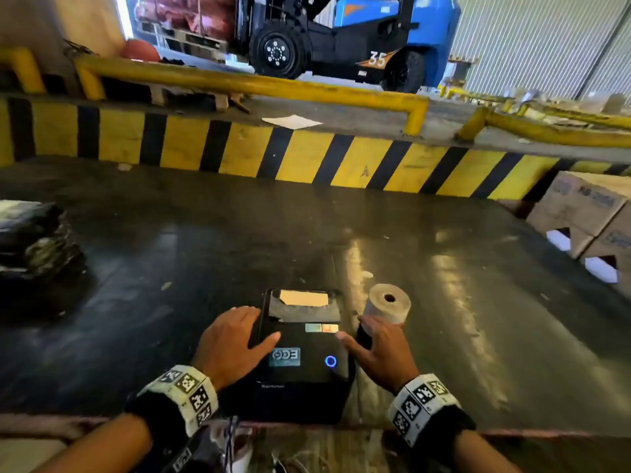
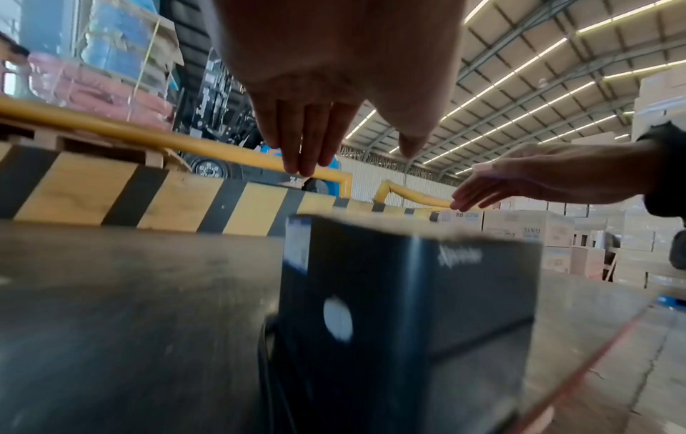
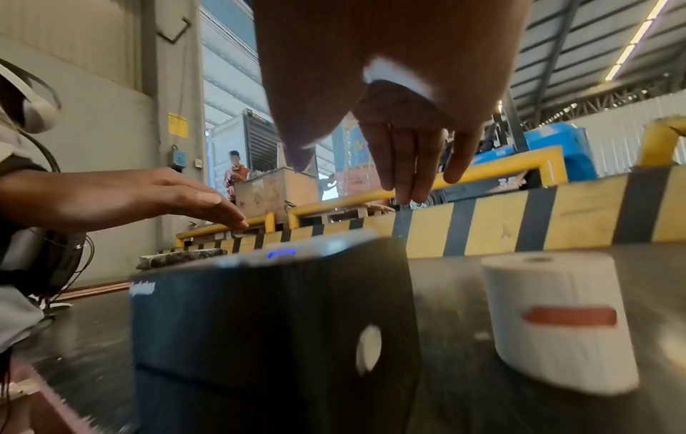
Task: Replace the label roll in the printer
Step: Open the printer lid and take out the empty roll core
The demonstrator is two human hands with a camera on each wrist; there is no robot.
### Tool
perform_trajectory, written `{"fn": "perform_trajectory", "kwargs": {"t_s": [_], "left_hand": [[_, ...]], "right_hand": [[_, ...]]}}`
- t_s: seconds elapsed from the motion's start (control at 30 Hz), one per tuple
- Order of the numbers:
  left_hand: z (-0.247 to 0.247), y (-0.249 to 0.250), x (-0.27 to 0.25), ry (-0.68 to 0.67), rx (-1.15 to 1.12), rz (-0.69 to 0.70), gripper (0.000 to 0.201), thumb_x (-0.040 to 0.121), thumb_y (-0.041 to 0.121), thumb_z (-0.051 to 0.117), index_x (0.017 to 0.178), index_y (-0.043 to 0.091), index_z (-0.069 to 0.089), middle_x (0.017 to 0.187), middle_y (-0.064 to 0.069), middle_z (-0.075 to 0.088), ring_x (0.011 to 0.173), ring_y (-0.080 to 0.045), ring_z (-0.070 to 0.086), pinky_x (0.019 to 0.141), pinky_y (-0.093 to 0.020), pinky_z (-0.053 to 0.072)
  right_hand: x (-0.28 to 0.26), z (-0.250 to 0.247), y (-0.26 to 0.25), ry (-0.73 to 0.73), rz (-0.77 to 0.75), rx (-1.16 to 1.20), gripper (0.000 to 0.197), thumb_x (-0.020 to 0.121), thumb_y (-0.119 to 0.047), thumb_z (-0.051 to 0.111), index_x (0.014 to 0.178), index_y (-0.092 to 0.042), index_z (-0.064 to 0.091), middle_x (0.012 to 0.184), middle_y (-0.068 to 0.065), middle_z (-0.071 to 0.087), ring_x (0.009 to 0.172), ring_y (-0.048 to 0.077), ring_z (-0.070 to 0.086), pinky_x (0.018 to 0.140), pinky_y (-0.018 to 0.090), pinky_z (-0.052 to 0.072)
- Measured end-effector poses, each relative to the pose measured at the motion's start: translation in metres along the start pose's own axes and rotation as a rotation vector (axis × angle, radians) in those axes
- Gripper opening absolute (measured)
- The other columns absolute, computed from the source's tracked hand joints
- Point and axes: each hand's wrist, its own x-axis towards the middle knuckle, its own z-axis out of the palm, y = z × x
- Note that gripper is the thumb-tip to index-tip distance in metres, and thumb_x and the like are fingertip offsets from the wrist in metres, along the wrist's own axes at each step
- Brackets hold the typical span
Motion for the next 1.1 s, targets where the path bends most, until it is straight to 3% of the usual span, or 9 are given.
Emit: {"fn": "perform_trajectory", "kwargs": {"t_s": [0.13,0.2,0.27,0.37,0.43,0.53,0.73,0.93,1.1], "left_hand": [[0.030,-0.013,-0.032,-0.083,-0.087,-0.128,0.114,0.057,0.090,0.019,0.139,0.014,0.039,0.145,-0.007,0.045,0.137,-0.027,0.037,0.112,-0.039,0.032],[0.042,-0.014,-0.043,-0.109,-0.171,-0.165,0.123,0.052,0.096,0.015,0.140,0.013,0.037,0.147,-0.007,0.043,0.137,-0.028,0.036,0.113,-0.040,0.030],[0.053,-0.014,-0.051,-0.114,-0.299,-0.183,0.109,0.058,0.091,0.029,0.137,0.017,0.040,0.142,-0.004,0.050,0.132,-0.025,0.044,0.114,-0.039,0.032],[0.061,-0.012,-0.055,-0.153,-0.535,-0.236,0.071,0.075,0.067,0.052,0.134,0.029,0.042,0.135,0.002,0.056,0.124,-0.016,0.051,0.108,-0.034,0.039],[0.061,-0.012,-0.054,-0.204,-0.617,-0.274,0.067,0.079,0.058,0.057,0.136,0.028,0.038,0.134,-0.001,0.057,0.122,-0.017,0.052,0.105,-0.032,0.039],[0.061,-0.011,-0.053,-0.266,-0.680,-0.311,0.067,0.082,0.051,0.057,0.140,0.027,0.033,0.134,-0.005,0.056,0.120,-0.018,0.052,0.105,-0.034,0.039],[0.061,-0.013,-0.053,-0.326,-0.730,-0.316,0.079,0.074,0.065,0.054,0.141,0.032,0.028,0.136,-0.003,0.053,0.122,-0.019,0.052,0.107,-0.040,0.041],[0.063,-0.013,-0.051,-0.319,-0.753,-0.337,0.067,0.083,0.052,0.054,0.142,0.031,0.028,0.138,-0.001,0.052,0.125,-0.020,0.049,0.108,-0.040,0.039],[0.064,-0.026,-0.048,-0.342,-0.906,-0.364,0.075,0.073,0.080,0.033,0.136,0.039,0.036,0.135,0.000,0.054,0.122,-0.018,0.052,0.109,-0.046,0.038]], "right_hand": [[-0.034,0.032,0.012,-0.072,0.146,0.144,0.100,0.064,-0.088,0.035,0.132,-0.016,0.047,0.134,0.006,0.055,0.122,0.021,0.051,0.103,0.041,0.043],[-0.048,0.045,0.011,-0.080,0.148,0.254,0.088,0.062,-0.086,0.043,0.129,-0.031,0.047,0.130,0.002,0.056,0.120,0.017,0.052,0.101,0.036,0.043],[-0.057,0.054,0.009,-0.087,0.116,0.377,0.059,0.065,-0.074,0.058,0.117,-0.050,0.045,0.121,-0.008,0.058,0.112,0.008,0.054,0.096,0.029,0.044],[-0.060,0.064,0.012,-0.039,0.125,0.454,0.061,0.065,-0.068,0.065,0.118,-0.043,0.051,0.117,-0.006,0.061,0.108,0.007,0.056,0.095,0.029,0.047],[-0.059,0.064,0.014,-0.025,0.127,0.441,0.063,0.066,-0.065,0.067,0.120,-0.036,0.054,0.118,-0.007,0.063,0.108,0.005,0.058,0.094,0.028,0.049],[-0.062,0.064,0.014,-0.022,0.127,0.499,0.057,0.070,-0.052,0.073,0.122,-0.043,0.050,0.111,-0.021,0.064,0.102,-0.013,0.057,0.087,0.009,0.046],[-0.057,0.066,0.021,0.005,0.092,0.433,0.072,0.065,-0.068,0.065,0.126,-0.031,0.054,0.099,-0.011,0.069,0.084,-0.002,0.060,0.075,0.015,0.047],[-0.053,0.063,0.025,0.037,0.041,0.402,0.060,0.069,-0.052,0.074,0.122,-0.027,0.061,0.079,-0.016,0.066,0.068,-0.005,0.056,0.058,0.006,0.039],[-0.038,0.045,0.019,0.017,0.029,0.403,0.047,0.069,-0.056,0.072,0.108,-0.031,0.068,0.074,-0.013,0.070,0.061,-0.003,0.058,0.058,0.016,0.045]]}}
